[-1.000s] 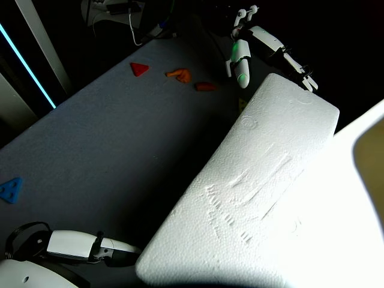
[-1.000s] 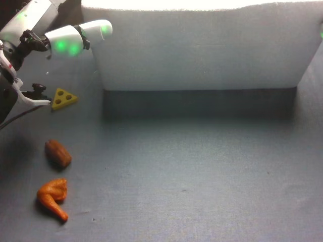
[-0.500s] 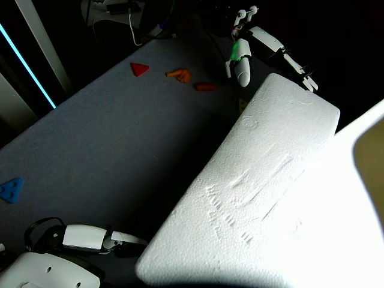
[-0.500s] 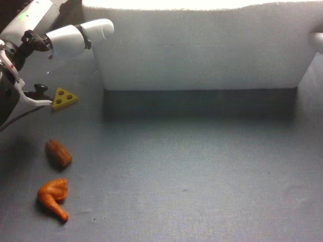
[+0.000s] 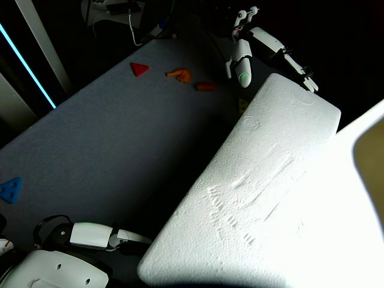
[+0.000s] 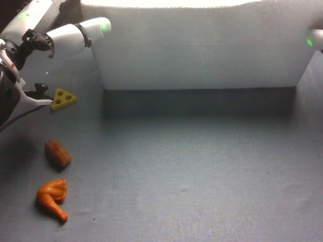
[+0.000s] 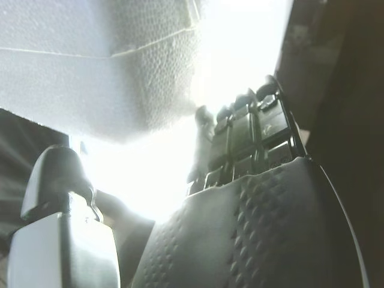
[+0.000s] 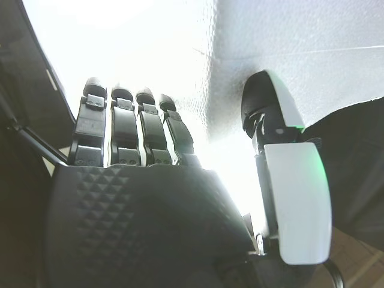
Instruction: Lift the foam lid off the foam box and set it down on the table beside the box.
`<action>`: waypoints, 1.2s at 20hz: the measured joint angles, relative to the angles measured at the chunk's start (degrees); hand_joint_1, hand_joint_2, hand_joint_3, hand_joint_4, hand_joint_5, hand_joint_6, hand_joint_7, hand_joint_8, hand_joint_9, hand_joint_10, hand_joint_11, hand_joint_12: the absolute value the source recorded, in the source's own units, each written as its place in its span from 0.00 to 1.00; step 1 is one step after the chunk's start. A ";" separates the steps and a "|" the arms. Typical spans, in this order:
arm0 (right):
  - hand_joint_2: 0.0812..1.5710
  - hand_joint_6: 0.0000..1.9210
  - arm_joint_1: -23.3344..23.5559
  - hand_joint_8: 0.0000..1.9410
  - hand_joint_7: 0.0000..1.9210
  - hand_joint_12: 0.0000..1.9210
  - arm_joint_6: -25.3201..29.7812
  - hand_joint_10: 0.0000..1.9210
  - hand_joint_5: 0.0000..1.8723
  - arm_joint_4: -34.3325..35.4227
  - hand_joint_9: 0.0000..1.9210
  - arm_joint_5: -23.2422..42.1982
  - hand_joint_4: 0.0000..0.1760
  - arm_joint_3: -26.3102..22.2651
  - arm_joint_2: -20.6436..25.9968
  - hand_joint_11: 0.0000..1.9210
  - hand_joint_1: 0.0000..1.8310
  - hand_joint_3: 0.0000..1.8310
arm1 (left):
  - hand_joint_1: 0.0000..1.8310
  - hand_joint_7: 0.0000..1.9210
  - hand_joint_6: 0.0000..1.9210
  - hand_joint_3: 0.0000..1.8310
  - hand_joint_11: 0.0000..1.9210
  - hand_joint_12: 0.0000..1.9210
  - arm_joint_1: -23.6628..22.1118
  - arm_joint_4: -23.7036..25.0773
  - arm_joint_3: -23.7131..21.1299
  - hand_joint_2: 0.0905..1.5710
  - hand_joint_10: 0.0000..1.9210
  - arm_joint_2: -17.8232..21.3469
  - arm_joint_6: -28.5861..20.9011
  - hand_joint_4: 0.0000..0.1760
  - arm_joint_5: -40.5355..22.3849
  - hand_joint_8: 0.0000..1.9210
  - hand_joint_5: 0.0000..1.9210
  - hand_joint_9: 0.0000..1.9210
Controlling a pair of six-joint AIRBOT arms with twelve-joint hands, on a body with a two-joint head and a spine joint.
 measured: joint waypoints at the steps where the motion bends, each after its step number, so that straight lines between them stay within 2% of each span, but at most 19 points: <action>1: 0.81 0.21 0.00 0.00 0.09 0.23 0.13 0.17 0.05 -0.48 0.00 0.26 0.00 -0.02 0.00 0.00 0.28 0.00 | 0.30 0.06 0.01 0.00 0.00 0.48 -0.07 -0.11 0.00 0.78 0.01 0.00 -0.02 0.00 0.04 0.00 0.15 0.05; 2: 0.81 0.26 0.04 0.00 0.09 0.26 0.26 0.19 0.01 -0.72 0.00 0.42 0.00 -0.02 0.00 0.00 0.28 0.00 | 0.31 0.05 0.01 0.00 0.00 0.44 -0.11 -0.09 0.11 0.78 0.01 0.00 -0.13 0.00 0.09 0.00 0.15 0.05; 3: 0.81 0.32 0.26 0.01 0.11 0.34 0.26 0.24 0.00 -0.83 0.00 0.42 0.00 -0.02 0.00 0.00 0.28 0.00 | 0.30 0.06 0.01 0.00 0.00 0.47 -0.11 -0.09 0.11 0.78 0.01 -0.02 -0.15 0.00 0.07 0.00 0.16 0.06; 4: 0.82 0.23 0.28 0.00 0.07 0.24 0.33 0.14 0.00 -1.01 0.00 0.55 0.00 -0.13 0.04 0.00 0.28 0.00 | 0.30 0.08 0.01 0.00 0.00 0.51 -0.11 -0.13 0.11 0.77 0.01 -0.07 -0.17 0.00 0.09 0.00 0.17 0.07; 5: 0.83 0.17 0.31 0.00 0.06 0.16 0.59 0.13 0.00 -1.18 0.00 1.05 0.00 -0.33 0.04 0.00 0.27 0.00 | 0.30 0.07 0.00 0.00 0.00 0.50 -0.11 -0.13 0.20 0.77 0.01 -0.17 -0.28 0.00 0.07 0.00 0.17 0.06; 6: 0.82 0.16 0.31 0.00 0.05 0.05 0.76 0.10 0.00 -1.14 0.00 1.44 0.00 -0.81 0.11 0.00 0.27 0.00 | 0.30 0.07 0.01 0.00 0.00 0.49 -0.11 -0.17 0.24 0.77 0.01 -0.24 -0.61 0.00 0.04 0.00 0.17 0.06; 7: 0.82 0.27 0.28 0.00 0.06 0.01 0.92 0.10 0.00 -1.25 0.00 1.77 0.00 -1.01 0.11 0.00 0.26 0.00 | 0.31 0.07 0.00 0.00 0.00 0.49 -0.11 -0.24 0.22 0.76 0.01 -0.24 -0.61 0.02 -0.04 0.00 0.17 0.06; 8: 0.83 0.44 0.28 0.01 0.09 0.12 0.94 0.20 0.00 -1.36 0.00 2.23 0.00 -1.49 0.17 0.00 0.26 0.00 | 0.31 0.06 0.01 0.00 0.00 0.50 -0.11 -0.22 0.22 0.76 0.01 -0.24 -0.61 0.00 -0.17 0.00 0.17 0.05; 10: 0.82 0.54 0.28 0.03 0.12 0.59 0.92 0.37 0.00 -1.57 0.00 3.23 0.00 -2.12 0.26 0.00 0.24 0.00 | 0.32 0.05 0.00 0.00 0.00 0.52 -0.11 -0.50 -0.22 0.75 0.00 0.04 -0.61 0.07 -0.61 0.00 0.17 0.05; 11: 0.81 0.56 0.31 0.22 0.11 0.88 0.94 0.56 0.00 -1.84 0.00 3.56 0.00 -2.40 0.37 0.00 0.27 0.00 | 0.32 0.04 0.00 0.00 0.00 0.54 -0.24 -0.50 -0.63 0.75 0.00 0.39 -0.61 0.08 -0.79 0.00 0.16 0.04; 12: 0.80 0.56 0.37 0.38 0.07 0.98 0.92 0.65 0.00 -1.86 0.00 4.07 0.00 -2.78 0.52 0.00 0.28 0.00 | 0.31 0.03 0.00 0.00 0.00 0.51 -0.48 -0.13 -0.68 0.75 0.00 0.57 -0.59 0.11 -1.60 0.00 0.16 0.03; 13: 0.80 0.53 0.39 0.38 0.02 0.95 0.94 0.56 0.00 -1.86 0.00 4.33 0.00 -2.95 0.66 0.00 0.28 0.00 | 0.31 0.03 0.00 0.00 0.00 0.51 -0.70 -0.09 -0.94 0.75 0.00 0.79 -0.57 0.12 -2.08 0.00 0.15 0.03; 14: 0.80 0.57 0.42 0.44 0.00 0.99 0.98 0.59 0.00 -2.21 0.00 4.87 0.00 -3.04 0.83 0.00 0.29 0.00 | 0.31 0.03 0.00 0.00 0.00 0.51 -0.81 -0.07 -1.33 0.75 0.00 1.03 -0.57 0.13 -3.02 0.00 0.15 0.03; 15: 0.80 0.54 0.59 0.46 0.00 1.00 1.07 0.62 0.00 -2.67 0.00 5.57 0.00 -3.50 1.27 0.00 0.29 0.00 | 0.31 0.04 0.00 0.00 0.00 0.50 -0.83 0.11 -1.42 0.74 0.00 1.22 -0.59 0.14 -3.63 0.00 0.15 0.04; 17: 0.82 0.36 1.16 0.43 0.00 1.00 1.14 0.61 0.00 -3.72 0.00 6.80 0.00 -4.02 1.88 0.00 0.28 0.00 | 0.32 0.03 0.00 0.00 0.00 0.46 -1.18 0.02 -1.79 0.73 0.00 1.70 -0.55 0.19 -4.50 0.00 0.15 0.01; 19: 0.81 0.33 1.20 0.47 0.01 0.95 1.18 0.65 0.00 -4.13 0.00 7.89 0.00 -4.81 2.56 0.00 0.29 0.00 | 0.32 0.02 0.00 0.00 0.00 0.42 -1.49 0.85 -2.32 0.73 0.00 2.58 -0.37 0.24 -5.01 0.00 0.15 0.01; 20: 0.81 0.37 1.25 0.51 0.04 0.98 1.16 0.71 0.00 -4.33 0.03 8.22 0.00 -5.22 2.89 0.00 0.29 0.00 | 0.31 0.03 0.00 0.00 0.00 0.41 -1.53 0.81 -3.02 0.73 0.00 2.99 -0.24 0.26 -5.66 0.00 0.16 0.00; 22: 0.80 0.45 1.25 0.53 0.03 1.00 1.11 0.71 0.00 -4.37 0.01 8.63 0.00 -5.84 3.52 0.00 0.31 0.00 | 0.30 0.04 0.00 0.00 0.00 0.52 -1.53 0.81 -3.52 0.73 0.01 3.13 -0.15 0.28 -6.51 0.00 0.15 0.02; 24: 0.80 0.43 1.25 0.54 0.02 1.00 1.05 0.72 0.00 -4.83 0.00 9.64 0.00 -7.10 4.83 0.00 0.32 0.00 | 0.30 0.04 0.00 0.00 0.00 0.58 -1.51 1.14 -4.31 0.74 0.01 3.72 -0.15 0.26 -7.15 0.00 0.15 0.01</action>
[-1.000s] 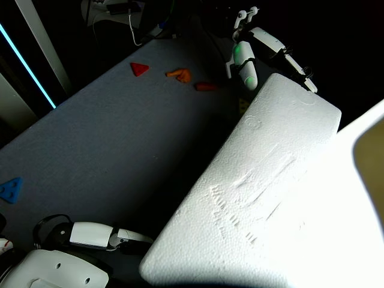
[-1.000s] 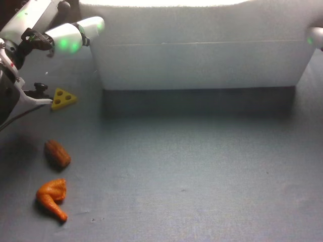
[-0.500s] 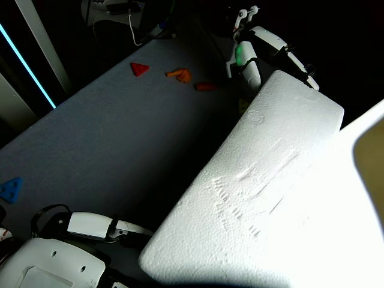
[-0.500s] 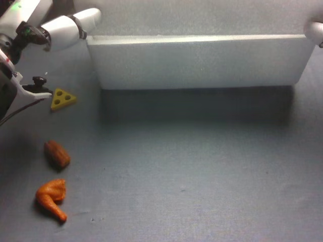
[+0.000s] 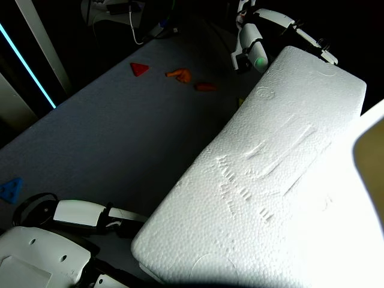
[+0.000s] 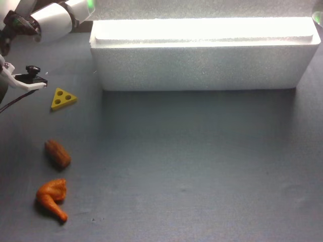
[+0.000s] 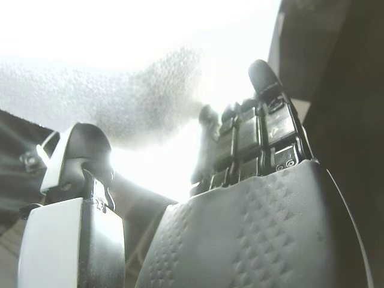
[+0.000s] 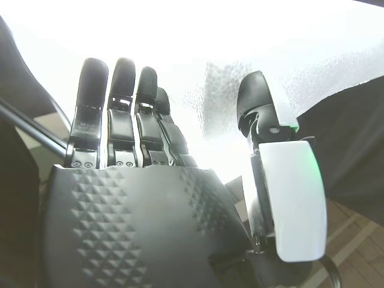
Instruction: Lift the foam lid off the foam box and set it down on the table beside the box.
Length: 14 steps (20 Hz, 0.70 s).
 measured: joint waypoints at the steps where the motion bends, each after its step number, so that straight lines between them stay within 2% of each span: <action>1: 0.79 0.45 0.00 0.54 0.01 1.00 -0.09 0.74 0.00 -0.22 0.00 0.31 0.00 -0.50 0.63 0.00 0.31 0.00 | 0.31 0.03 0.00 0.00 0.00 0.53 0.17 0.26 -0.46 0.74 0.01 0.35 0.04 0.21 -0.48 0.00 0.14 0.01; 3: 0.79 0.46 -0.48 0.55 0.00 1.00 -0.28 0.74 0.00 -1.11 0.00 1.86 0.00 -2.27 2.10 0.00 0.31 0.00 | 0.30 0.03 0.00 0.00 0.00 0.47 1.05 0.52 -2.01 0.74 0.00 1.49 0.31 0.18 -1.68 0.00 0.14 0.01; 4: 0.80 0.45 -1.22 0.52 0.01 1.00 -0.37 0.71 0.00 -1.36 0.00 3.23 0.00 -3.10 2.64 0.00 0.29 0.00 | 0.31 0.03 0.00 0.00 0.00 0.47 1.55 0.52 -2.64 0.74 0.01 1.97 0.59 0.19 -2.08 0.00 0.14 0.01; 5: 0.80 0.44 -2.10 0.48 0.00 0.99 -0.35 0.63 0.00 -1.75 0.00 4.07 0.00 -3.98 3.15 0.00 0.30 0.00 | 0.30 0.02 0.00 0.00 0.00 0.47 1.99 0.74 -3.43 0.74 0.01 2.51 0.90 0.21 -2.34 0.00 0.14 0.01; 8: 0.81 0.41 -3.98 0.31 0.00 0.88 -0.42 0.40 0.00 -1.95 0.00 5.88 0.00 -6.27 4.66 0.00 0.30 0.00 | 0.29 0.01 0.00 0.00 0.00 0.61 3.61 1.66 -5.95 0.73 0.02 4.37 1.84 0.16 -3.56 0.00 0.13 0.02; 9: 0.81 0.40 -4.55 0.27 0.00 0.88 -0.46 0.36 0.00 -2.16 0.00 6.47 0.00 -6.91 5.18 0.00 0.30 0.00 | 0.29 0.02 0.00 0.00 0.00 0.69 3.80 2.08 -6.67 0.73 0.02 4.96 1.97 0.16 -4.00 0.00 0.13 0.02; 10: 0.80 0.40 -5.46 0.28 0.00 0.89 -0.68 0.39 0.00 -2.34 0.00 7.69 0.00 -7.91 6.01 0.00 0.30 0.00 | 0.29 0.02 0.00 0.00 0.00 0.76 4.52 2.78 -7.41 0.73 0.03 5.62 2.23 0.12 -4.81 0.00 0.13 0.02; 11: 0.81 0.38 -6.34 0.25 0.00 0.88 -0.87 0.33 0.00 -2.51 0.00 9.03 0.00 -8.81 6.54 0.00 0.30 0.00 | 0.29 0.02 0.00 0.00 0.00 0.79 5.14 2.99 -8.33 0.73 0.03 6.16 2.78 0.11 -5.29 0.00 0.13 0.02; 12: 0.81 0.34 -6.97 0.21 0.00 0.83 -0.94 0.26 0.00 -2.54 0.00 9.77 0.00 -9.53 6.97 0.00 0.30 0.00 | 0.29 0.02 0.00 0.00 0.00 0.78 5.57 2.93 -9.01 0.74 0.04 6.45 3.08 0.00 -6.05 0.00 0.12 0.02; 13: 0.81 0.33 -7.87 0.19 0.00 0.83 -1.03 0.24 0.00 -2.56 0.00 10.60 0.00 -10.54 7.58 0.00 0.28 0.00 | 0.29 0.04 0.00 0.00 0.00 0.65 6.27 2.80 -9.97 0.76 0.05 6.91 3.32 0.00 -6.67 0.00 0.12 0.02; 14: 0.82 0.38 -8.55 0.20 0.00 0.86 -1.09 0.28 0.00 -2.56 0.00 11.23 0.00 -11.21 8.02 0.00 0.27 0.00 | 0.27 0.05 0.00 0.00 0.00 0.54 6.71 2.99 -10.71 0.76 0.05 7.37 3.50 0.07 -7.04 0.00 0.12 0.02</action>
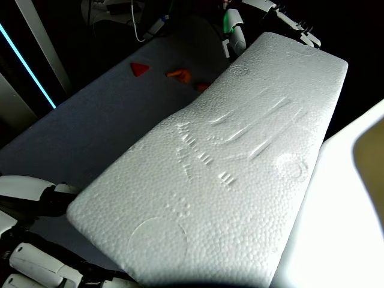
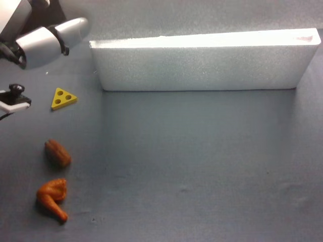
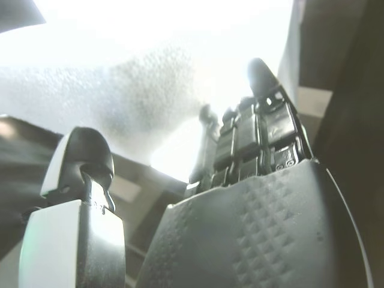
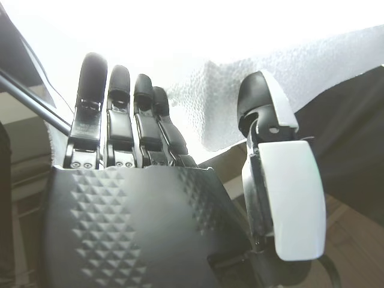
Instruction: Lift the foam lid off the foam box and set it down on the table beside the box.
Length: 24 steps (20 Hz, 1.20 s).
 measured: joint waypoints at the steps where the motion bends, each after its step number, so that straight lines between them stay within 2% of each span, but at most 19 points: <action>1: 0.81 0.43 -0.96 0.22 0.00 0.90 -0.04 0.31 0.00 -0.02 0.00 1.03 0.00 -0.81 0.55 0.00 0.28 0.00 | 0.27 0.05 0.00 0.00 0.00 0.47 0.79 0.17 -0.92 0.76 0.05 0.59 0.33 0.13 -0.68 0.00 0.11 0.02; 2: 0.81 0.43 -2.16 0.24 0.00 0.92 -0.07 0.35 0.00 -0.22 0.00 2.34 0.00 -1.86 1.18 0.00 0.29 0.00 | 0.27 0.04 0.00 0.00 0.00 0.41 1.90 0.37 -2.32 0.76 0.04 1.57 0.87 0.17 -1.70 0.00 0.11 0.01; 3: 0.81 0.43 -3.08 0.23 0.00 0.93 -0.09 0.35 0.00 -0.35 0.00 3.15 0.00 -2.71 1.68 0.00 0.30 0.00 | 0.27 0.03 0.00 0.00 0.00 0.40 2.73 0.48 -3.23 0.76 0.03 2.19 1.14 0.23 -2.71 0.00 0.11 0.01; 4: 0.80 0.41 -4.11 0.22 0.00 0.91 -0.09 0.33 0.00 -0.39 0.00 4.22 0.00 -3.63 2.16 0.00 0.27 0.00 | 0.26 0.03 0.00 0.00 0.00 0.38 3.50 0.50 -4.09 0.76 0.03 2.69 1.27 0.26 -3.48 0.00 0.11 0.01; 5: 0.80 0.38 -5.16 0.18 0.00 0.90 -0.07 0.30 0.00 -0.42 0.00 5.18 0.00 -4.55 2.60 0.00 0.27 0.00 | 0.27 0.04 0.00 0.00 0.00 0.34 4.02 0.59 -4.76 0.76 0.02 3.19 1.51 0.19 -4.11 0.00 0.11 0.02; 6: 0.81 0.36 -6.16 0.18 0.00 0.90 -0.09 0.29 0.00 -0.48 0.00 5.68 0.00 -5.38 3.19 0.00 0.26 0.00 | 0.28 0.04 0.00 0.00 0.00 0.32 4.24 0.57 -5.40 0.76 0.02 3.61 1.57 0.17 -4.61 0.00 0.11 0.02; 7: 0.81 0.38 -7.19 0.21 0.00 0.89 -0.13 0.31 0.00 -0.83 0.00 6.21 0.00 -6.05 3.67 0.00 0.27 0.00 | 0.27 0.04 0.00 0.00 0.00 0.31 4.98 0.52 -6.12 0.76 0.02 4.04 1.68 0.19 -5.27 0.00 0.10 0.02; 8: 0.81 0.38 -8.52 0.20 0.00 0.90 -0.13 0.31 0.00 -1.05 0.00 7.02 0.00 -6.99 4.26 0.00 0.27 0.00 | 0.28 0.04 0.00 0.00 0.00 0.29 6.03 0.76 -7.23 0.77 0.01 4.81 1.97 0.17 -6.12 0.00 0.10 0.02; 9: 0.81 0.35 -9.42 0.19 0.00 0.92 -0.15 0.35 0.00 -1.01 0.00 7.54 0.00 -7.72 4.72 0.00 0.26 0.00 | 0.28 0.03 0.00 0.00 0.00 0.23 6.56 0.90 -7.82 0.77 0.01 5.03 2.29 0.13 -6.73 0.00 0.09 0.01; 10: 0.80 0.34 -10.73 0.19 0.00 0.91 -0.20 0.30 0.00 -1.14 0.00 8.26 0.00 -8.66 5.22 0.00 0.26 0.00 | 0.29 0.02 0.00 0.00 0.00 0.17 7.13 0.76 -8.76 0.77 0.00 5.42 2.60 0.03 -7.15 0.00 0.09 0.01; 11: 0.80 0.33 -11.98 0.20 0.01 0.90 -0.20 0.28 0.00 -1.20 0.00 9.20 0.00 -9.35 5.60 0.00 0.25 0.00 | 0.29 0.02 0.00 0.00 0.00 0.14 7.72 0.90 -9.44 0.77 0.00 5.86 2.75 0.00 -7.69 0.00 0.09 0.01; 14: 0.80 0.28 -15.37 0.20 0.00 0.80 -0.09 0.20 0.00 -1.49 0.00 10.34 0.00 -11.37 5.97 0.00 0.23 0.00 | 0.26 0.02 0.00 0.00 0.00 0.10 9.94 0.90 -11.15 0.77 0.00 7.13 2.86 0.00 -10.08 0.00 0.09 0.00; 16: 0.79 0.30 -17.03 0.19 0.02 0.82 0.20 0.24 0.00 -1.75 0.00 10.45 0.00 -12.26 6.49 0.00 0.23 0.00 | 0.27 0.02 0.00 0.00 0.00 0.01 11.93 0.83 -12.76 0.77 0.00 7.85 3.13 0.00 -10.75 0.00 0.09 0.00; 17: 0.79 0.29 -17.49 0.16 0.03 0.77 0.37 0.23 0.00 -1.68 0.00 10.80 0.00 -12.44 6.62 0.00 0.22 0.00 | 0.26 0.02 0.00 0.00 0.00 0.00 12.94 0.83 -13.51 0.78 0.00 8.24 3.15 0.00 -10.91 0.00 0.08 0.00; 19: 0.80 0.30 -18.93 0.13 0.04 0.77 0.92 0.27 0.00 -1.70 0.00 11.47 0.00 -13.00 7.02 0.00 0.22 0.00 | 0.23 0.01 0.00 0.00 0.00 0.00 15.08 0.92 -15.39 0.77 0.00 9.03 3.23 0.00 -11.69 0.00 0.08 0.00; 21: 0.81 0.26 -20.00 0.07 0.05 0.73 1.22 0.26 0.00 -1.81 0.00 11.45 0.00 -13.55 7.08 0.00 0.22 0.00 | 0.25 0.01 0.00 0.00 0.00 0.00 17.09 0.50 -16.87 0.78 0.00 9.51 3.43 0.00 -13.20 0.00 0.08 0.00; 22: 0.81 0.25 -21.00 0.06 0.06 0.73 1.60 0.24 0.00 -1.88 0.00 11.52 0.00 -13.99 7.06 0.00 0.21 0.00 | 0.24 0.01 0.00 0.00 0.00 0.00 18.91 0.46 -18.25 0.78 0.00 10.23 3.78 0.00 -14.10 0.00 0.07 0.00; 24: 0.82 0.25 -21.94 0.06 0.08 0.82 1.92 0.30 0.00 -2.27 0.00 11.41 0.00 -14.29 7.08 0.00 0.20 0.00 | 0.25 0.00 0.00 0.00 0.00 0.00 20.59 0.46 -18.69 0.78 0.00 10.36 3.61 0.00 -14.86 0.00 0.07 0.00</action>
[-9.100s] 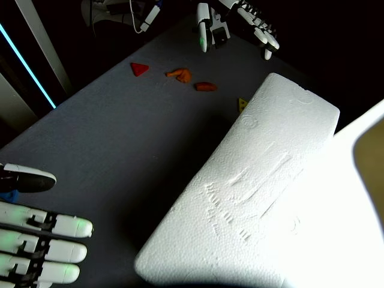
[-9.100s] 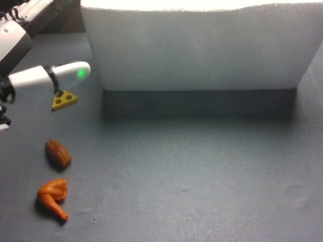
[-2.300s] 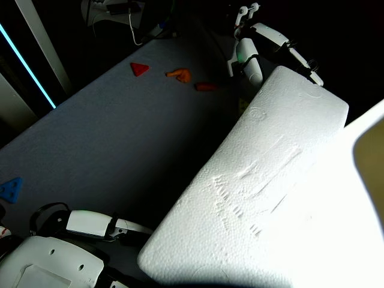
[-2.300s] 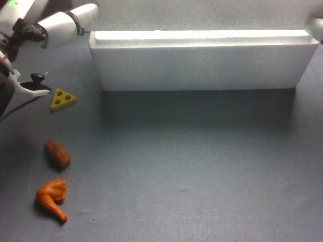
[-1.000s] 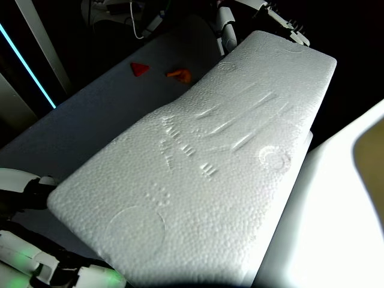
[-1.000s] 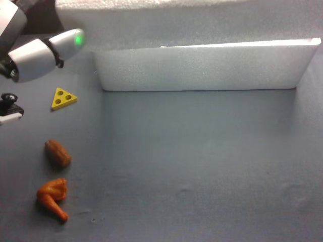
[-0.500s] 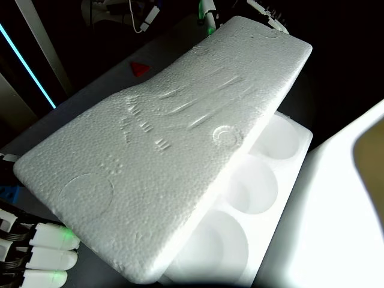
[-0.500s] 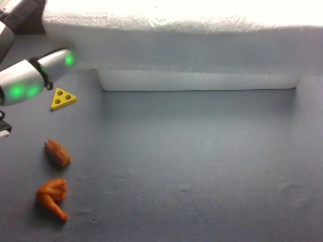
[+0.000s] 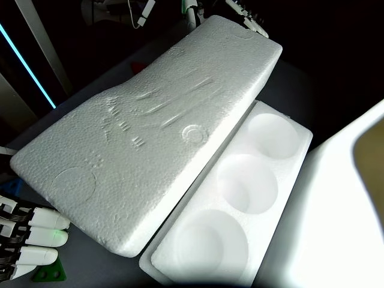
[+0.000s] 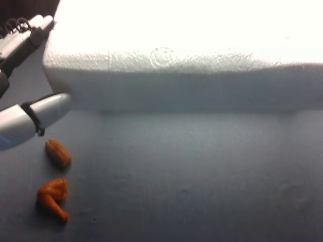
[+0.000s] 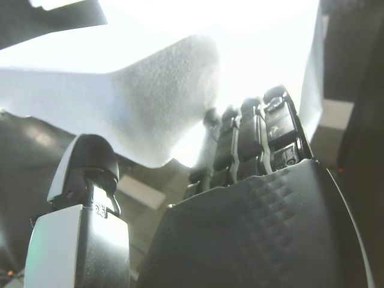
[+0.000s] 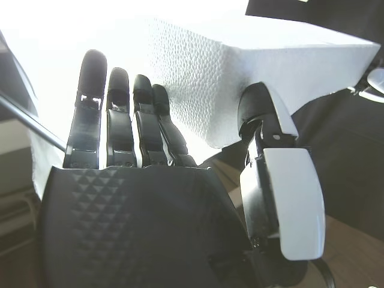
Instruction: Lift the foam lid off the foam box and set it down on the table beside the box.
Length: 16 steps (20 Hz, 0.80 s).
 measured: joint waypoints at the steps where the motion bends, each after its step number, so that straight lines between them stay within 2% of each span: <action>1: 0.81 0.23 -0.55 0.05 0.08 0.83 0.44 0.29 0.00 -0.20 0.00 0.17 0.00 -0.37 -0.02 0.00 0.20 0.00 | 0.26 0.00 0.00 0.00 0.01 0.00 1.20 -0.74 -0.92 0.78 0.00 0.00 -0.42 0.00 -0.28 0.00 0.07 0.00; 2: 0.83 0.19 -1.20 0.03 0.04 0.75 0.55 0.17 0.00 -0.37 0.00 0.09 0.00 -0.46 0.00 0.00 0.22 0.00 | 0.29 0.01 0.01 0.00 0.00 0.00 2.32 -0.92 -1.40 0.77 0.00 0.00 -0.66 0.00 -0.52 0.00 0.08 0.00; 3: 0.86 0.16 -2.12 0.02 0.02 0.57 0.76 0.10 0.00 -0.33 0.00 0.17 0.00 -0.48 0.00 0.00 0.24 0.00 | 0.29 0.01 0.00 0.00 0.00 0.00 3.72 -0.90 -2.03 0.77 0.00 0.00 -0.83 0.04 -1.05 0.00 0.08 0.00; 4: 0.86 0.17 -2.78 0.01 0.03 0.41 1.09 0.09 0.00 -0.24 0.00 0.33 0.00 -0.72 0.00 0.00 0.25 0.00 | 0.27 0.00 0.00 0.00 0.00 0.00 4.79 -0.87 -2.40 0.77 0.00 -0.02 -0.90 0.14 -1.53 0.00 0.08 0.00; 6: 0.85 0.20 -4.52 0.01 0.01 0.04 1.90 0.01 0.00 -0.85 0.00 0.52 0.00 -1.18 -0.02 0.00 0.24 0.00 | 0.25 0.01 0.00 0.00 0.00 0.00 7.08 -1.38 -2.58 0.77 0.00 -0.55 -1.60 0.08 -2.71 0.00 0.08 0.00; 7: 0.83 0.20 -5.57 0.00 0.00 0.01 2.08 0.00 0.00 -1.18 0.00 0.55 0.00 -1.42 -0.02 0.00 0.25 0.00 | 0.24 0.00 0.00 0.00 0.00 0.00 7.93 -1.62 -2.71 0.78 0.00 -0.79 -2.14 0.10 -2.58 0.00 0.08 0.00; 8: 0.82 0.17 -5.92 0.00 0.00 0.00 2.34 0.00 0.01 -0.92 0.00 0.55 0.00 -1.44 -0.22 0.00 0.24 0.00 | 0.24 0.00 0.00 0.00 0.00 0.00 8.20 -1.49 -2.69 0.78 0.00 -0.98 -2.40 0.04 -2.25 0.00 0.08 0.01; 10: 0.83 0.13 -7.37 0.00 0.00 0.01 3.28 0.00 0.02 -0.04 0.01 1.40 0.00 -1.36 -0.48 0.01 0.23 0.00 | 0.23 0.01 0.00 0.00 0.00 0.00 8.22 -1.68 -2.29 0.78 0.00 -2.29 -2.80 0.04 -1.57 0.00 0.08 0.01; 11: 0.83 0.12 -8.07 0.00 0.00 0.01 3.67 0.00 0.02 0.09 0.01 1.73 0.00 -1.03 -0.83 0.02 0.23 0.00 | 0.23 0.00 0.00 0.00 0.00 0.00 8.20 -1.31 -1.97 0.78 0.00 -2.62 -2.93 0.00 -0.96 0.00 0.08 0.00; 16: 0.83 0.09 -9.57 0.00 0.00 0.00 5.25 0.00 0.04 1.25 0.00 0.70 0.00 -0.20 -2.47 0.00 0.22 0.00 | 0.19 0.00 0.00 0.00 0.00 0.00 8.20 -1.22 -0.94 0.77 0.00 -4.35 -4.15 0.02 1.62 0.00 0.06 0.00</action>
